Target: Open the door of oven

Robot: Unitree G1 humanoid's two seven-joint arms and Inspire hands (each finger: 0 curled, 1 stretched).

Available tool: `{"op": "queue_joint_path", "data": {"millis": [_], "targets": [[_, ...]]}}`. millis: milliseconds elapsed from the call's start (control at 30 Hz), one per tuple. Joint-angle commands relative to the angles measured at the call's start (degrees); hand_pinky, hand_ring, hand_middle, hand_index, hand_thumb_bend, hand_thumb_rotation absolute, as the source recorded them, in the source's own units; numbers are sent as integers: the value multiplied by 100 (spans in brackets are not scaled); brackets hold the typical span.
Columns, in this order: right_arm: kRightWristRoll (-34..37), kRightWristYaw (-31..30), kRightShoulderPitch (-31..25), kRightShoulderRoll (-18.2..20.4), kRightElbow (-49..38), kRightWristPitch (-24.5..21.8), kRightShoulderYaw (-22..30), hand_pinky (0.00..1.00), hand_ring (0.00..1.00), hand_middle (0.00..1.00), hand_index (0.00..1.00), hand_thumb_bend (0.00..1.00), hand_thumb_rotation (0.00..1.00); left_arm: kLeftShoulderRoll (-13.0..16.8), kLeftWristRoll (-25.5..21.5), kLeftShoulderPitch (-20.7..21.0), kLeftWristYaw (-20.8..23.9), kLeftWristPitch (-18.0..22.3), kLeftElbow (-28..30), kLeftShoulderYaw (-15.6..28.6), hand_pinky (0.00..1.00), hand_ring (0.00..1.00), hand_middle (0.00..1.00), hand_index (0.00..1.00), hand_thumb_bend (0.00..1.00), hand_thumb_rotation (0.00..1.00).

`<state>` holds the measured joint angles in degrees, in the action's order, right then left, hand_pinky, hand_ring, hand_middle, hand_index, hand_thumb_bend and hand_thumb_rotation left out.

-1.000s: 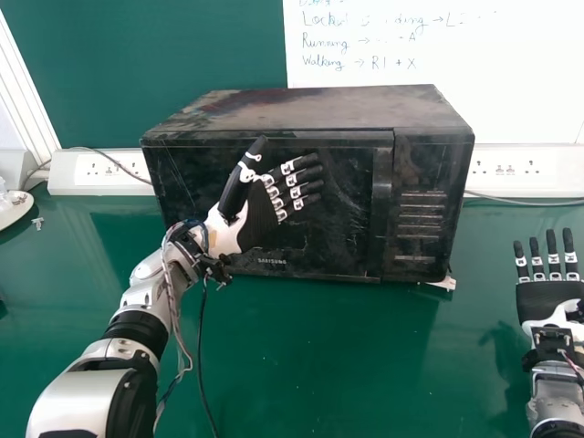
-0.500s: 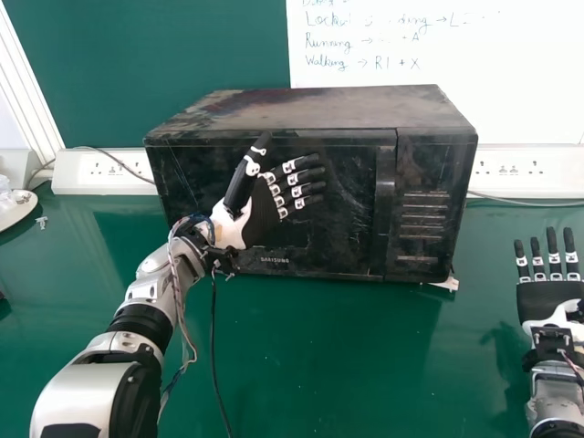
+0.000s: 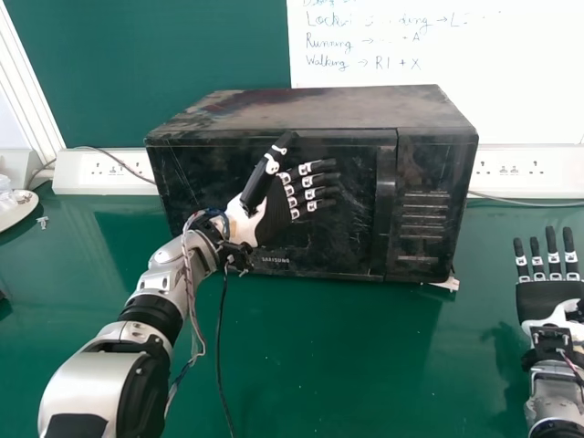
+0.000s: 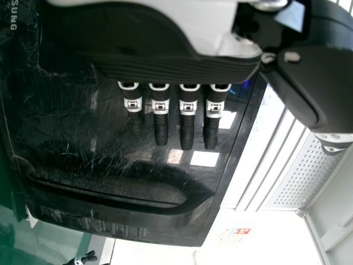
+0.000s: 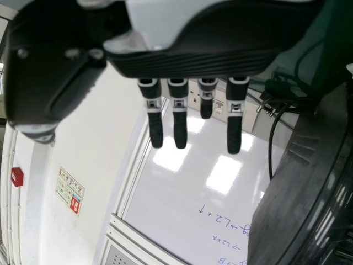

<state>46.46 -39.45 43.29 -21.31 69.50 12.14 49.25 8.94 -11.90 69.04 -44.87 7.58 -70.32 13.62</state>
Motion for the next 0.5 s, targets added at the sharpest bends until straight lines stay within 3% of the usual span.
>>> {"op": "queue_joint_path", "data": {"millis": [0, 167, 467], "targets": [[-11, -12, 73, 44, 47, 34, -2, 97, 98, 100, 96, 100, 90, -108, 137, 148, 40, 27, -64, -131, 62, 76, 80, 80, 92, 90], [-6, -10, 78, 42, 70, 52, 10, 95, 97, 100, 96, 100, 89, -228, 213, 189, 71, -15, -83, -213, 57, 75, 80, 80, 94, 89], [-1, 41, 97, 35, 83, 66, 19, 93, 97, 100, 95, 100, 89, -391, 351, 158, 185, -21, -172, -267, 56, 74, 79, 79, 91, 90]]}}
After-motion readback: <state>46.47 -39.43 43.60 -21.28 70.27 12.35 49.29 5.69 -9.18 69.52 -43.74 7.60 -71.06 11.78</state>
